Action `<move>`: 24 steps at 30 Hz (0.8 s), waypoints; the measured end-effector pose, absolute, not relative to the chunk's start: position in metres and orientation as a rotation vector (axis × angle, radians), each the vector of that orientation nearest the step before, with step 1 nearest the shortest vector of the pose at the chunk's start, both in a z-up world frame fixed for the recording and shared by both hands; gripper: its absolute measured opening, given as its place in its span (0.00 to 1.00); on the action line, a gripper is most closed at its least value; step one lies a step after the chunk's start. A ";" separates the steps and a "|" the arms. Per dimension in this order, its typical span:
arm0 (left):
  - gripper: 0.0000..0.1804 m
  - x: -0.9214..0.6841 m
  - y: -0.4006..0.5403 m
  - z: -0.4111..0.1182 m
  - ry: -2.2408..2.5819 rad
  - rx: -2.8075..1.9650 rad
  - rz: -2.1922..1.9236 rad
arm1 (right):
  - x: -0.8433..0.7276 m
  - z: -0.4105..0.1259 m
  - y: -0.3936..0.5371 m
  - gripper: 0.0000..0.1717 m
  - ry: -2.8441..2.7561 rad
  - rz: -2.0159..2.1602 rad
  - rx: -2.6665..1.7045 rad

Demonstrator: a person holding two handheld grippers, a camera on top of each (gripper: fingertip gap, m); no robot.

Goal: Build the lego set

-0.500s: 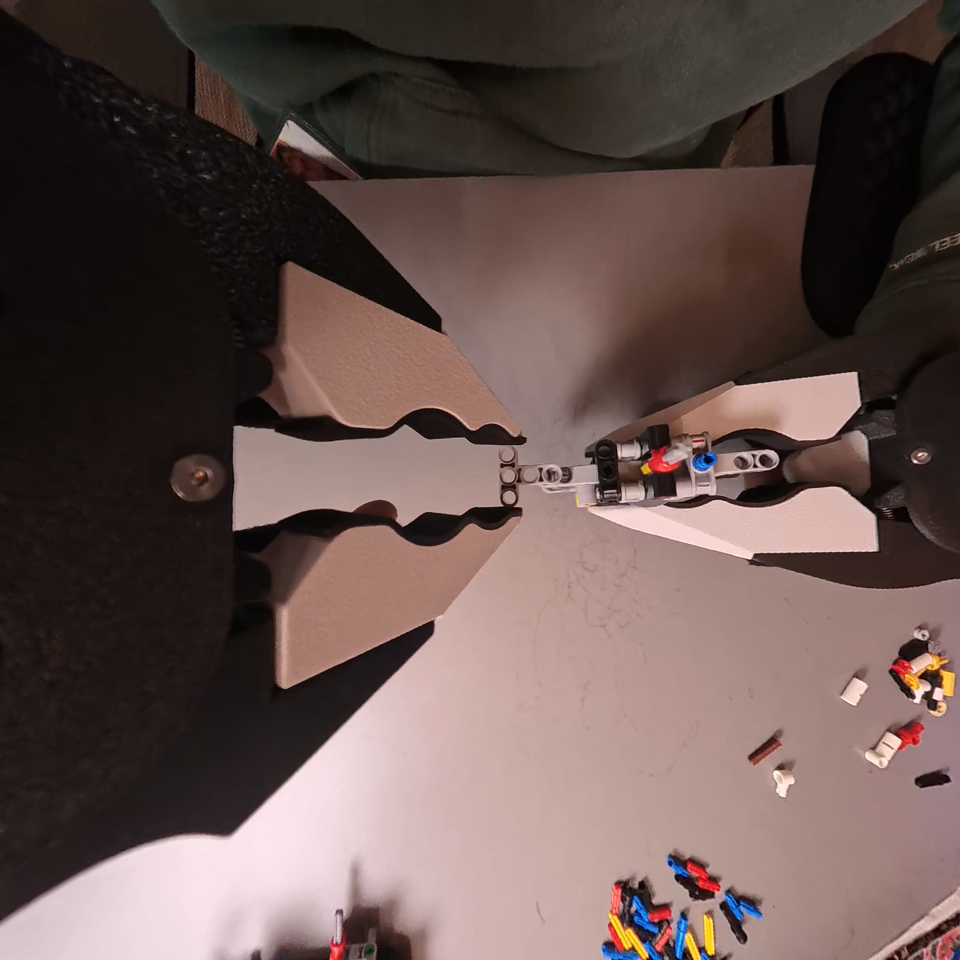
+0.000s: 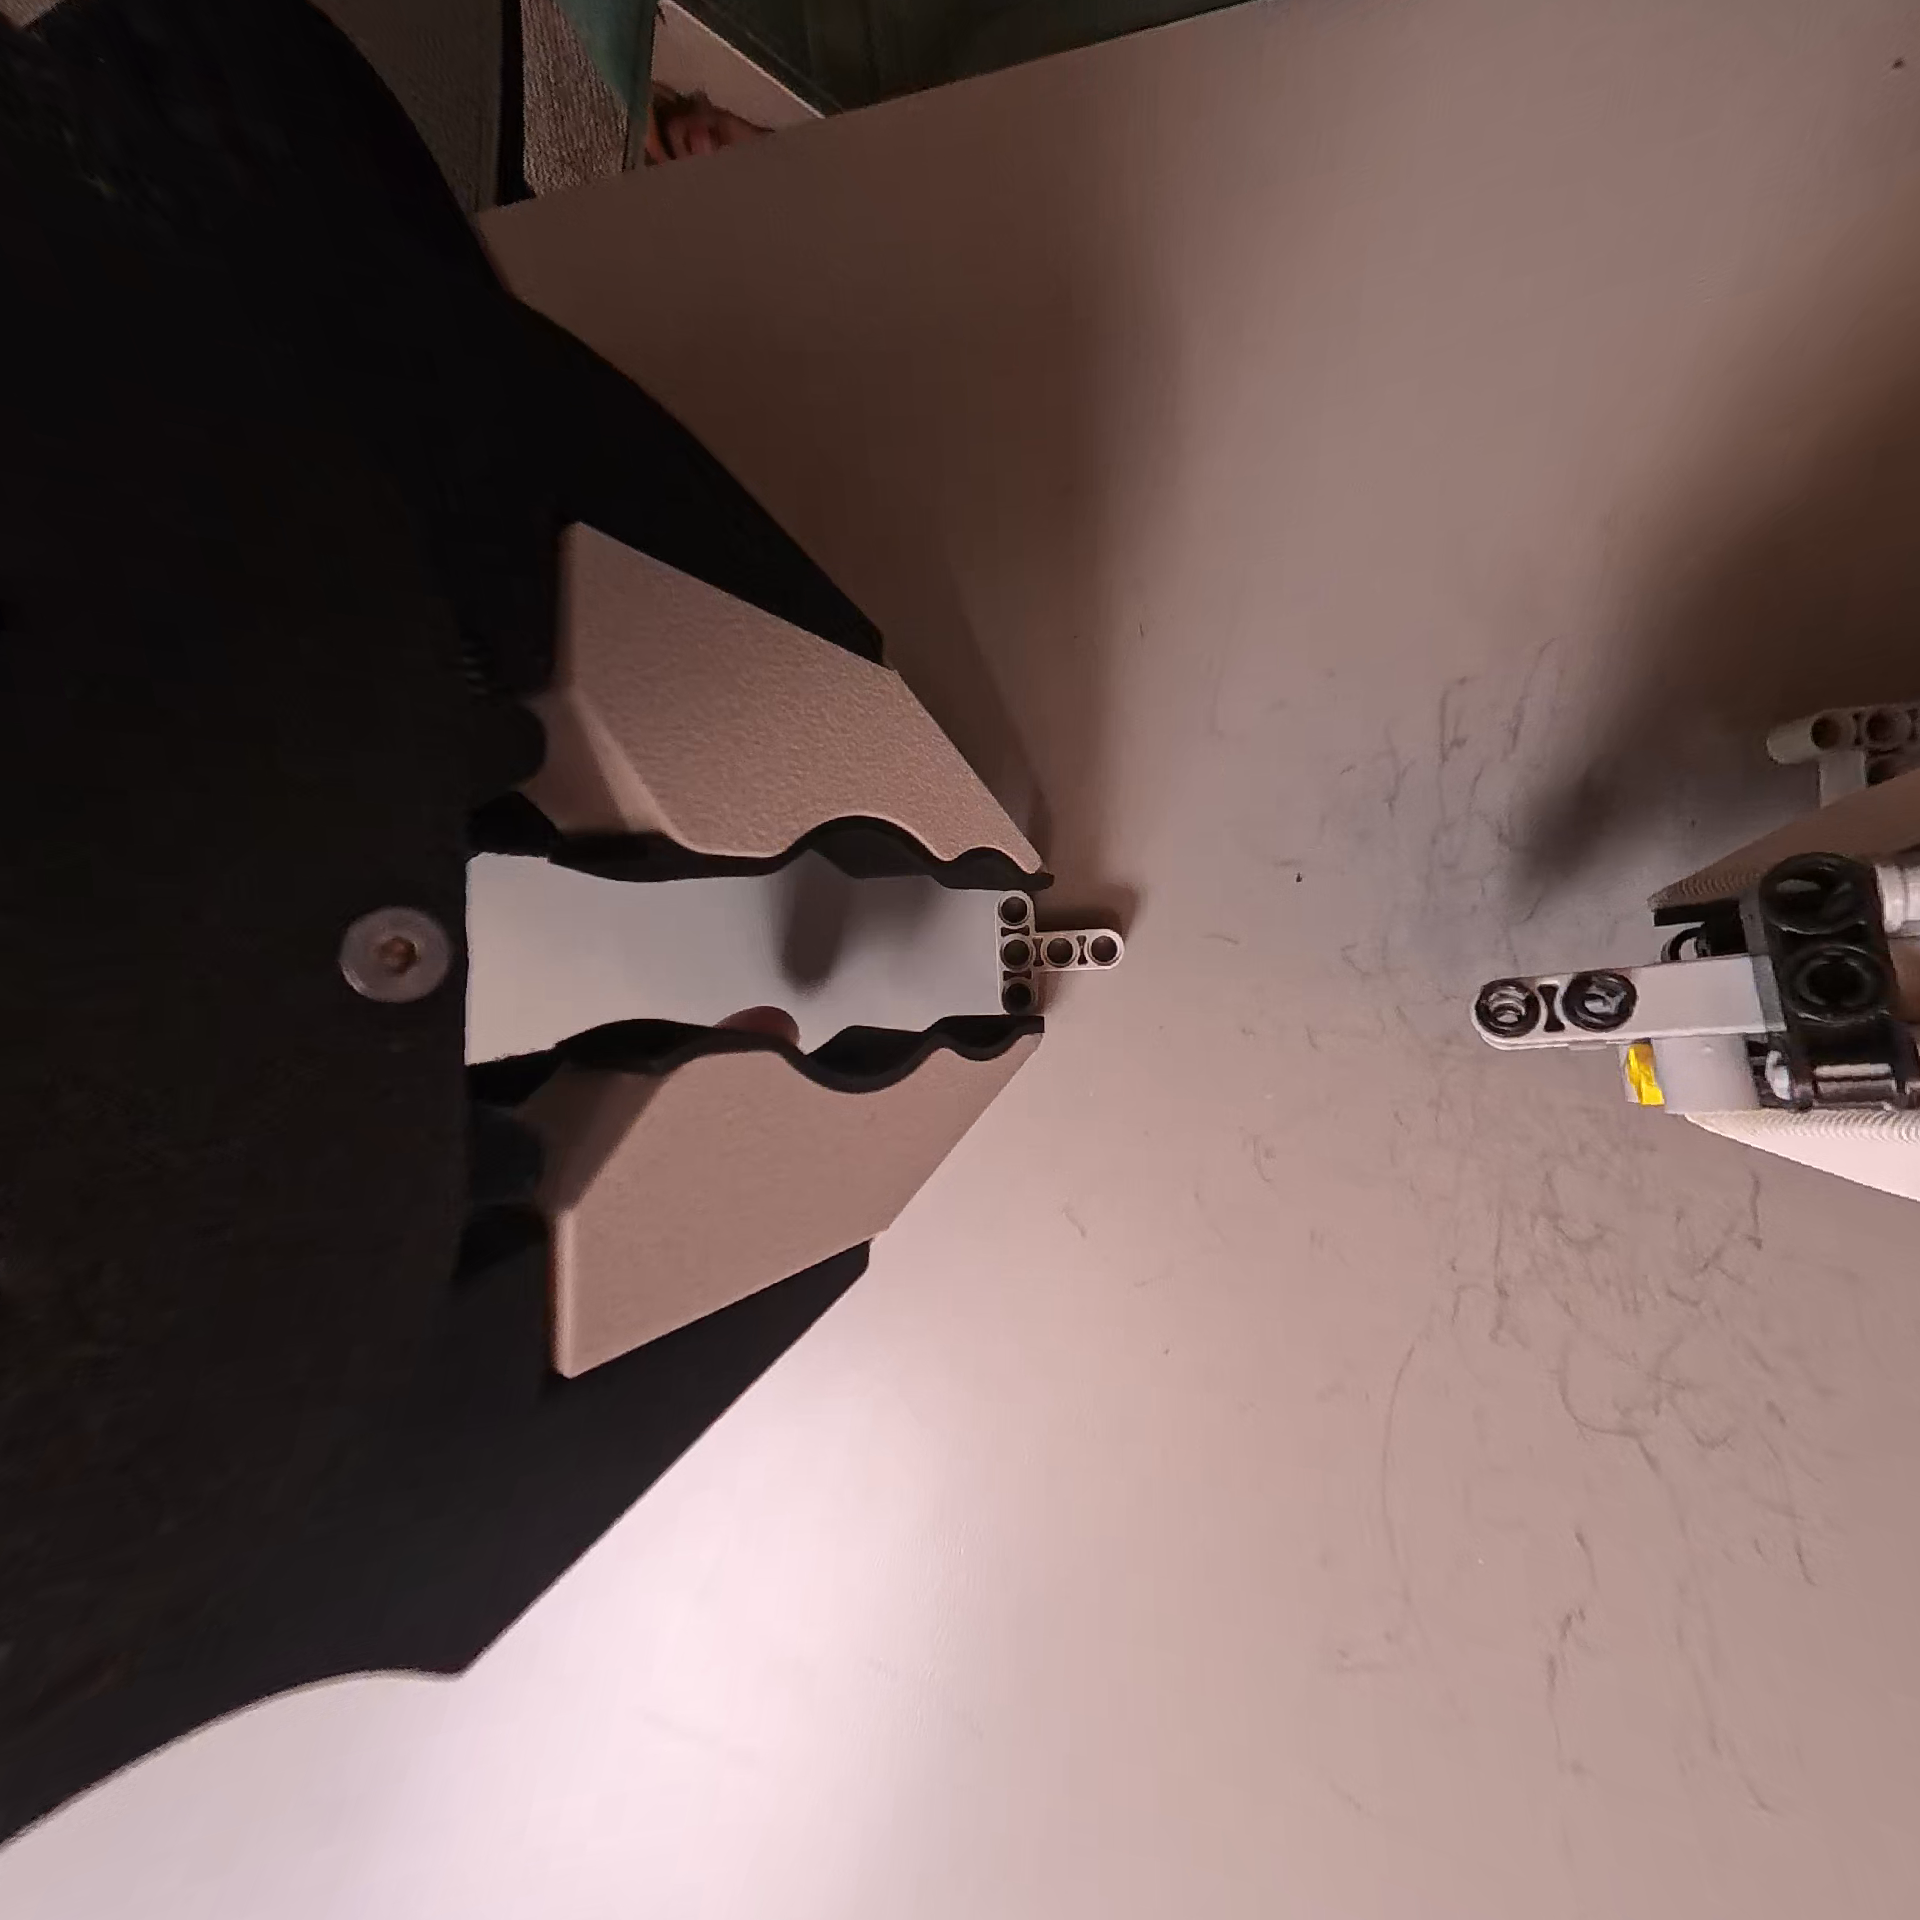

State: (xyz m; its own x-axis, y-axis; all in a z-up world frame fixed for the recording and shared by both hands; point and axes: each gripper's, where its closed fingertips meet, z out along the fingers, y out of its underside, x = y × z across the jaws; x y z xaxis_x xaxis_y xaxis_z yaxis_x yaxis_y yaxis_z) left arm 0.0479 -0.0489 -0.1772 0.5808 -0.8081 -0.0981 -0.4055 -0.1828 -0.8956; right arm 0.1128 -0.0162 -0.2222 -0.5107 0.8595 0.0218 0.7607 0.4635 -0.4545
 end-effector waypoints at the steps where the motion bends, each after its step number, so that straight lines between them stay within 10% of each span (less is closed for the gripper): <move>1: 0.11 0.048 -0.049 -0.177 0.993 -1.800 -0.500 | 0.113 -0.222 -0.016 0.13 -2.467 0.576 -1.393; 24: 0.11 0.052 -0.050 -0.177 0.982 -1.810 -0.539 | 0.081 -0.158 -0.029 0.03 -2.228 0.928 -1.217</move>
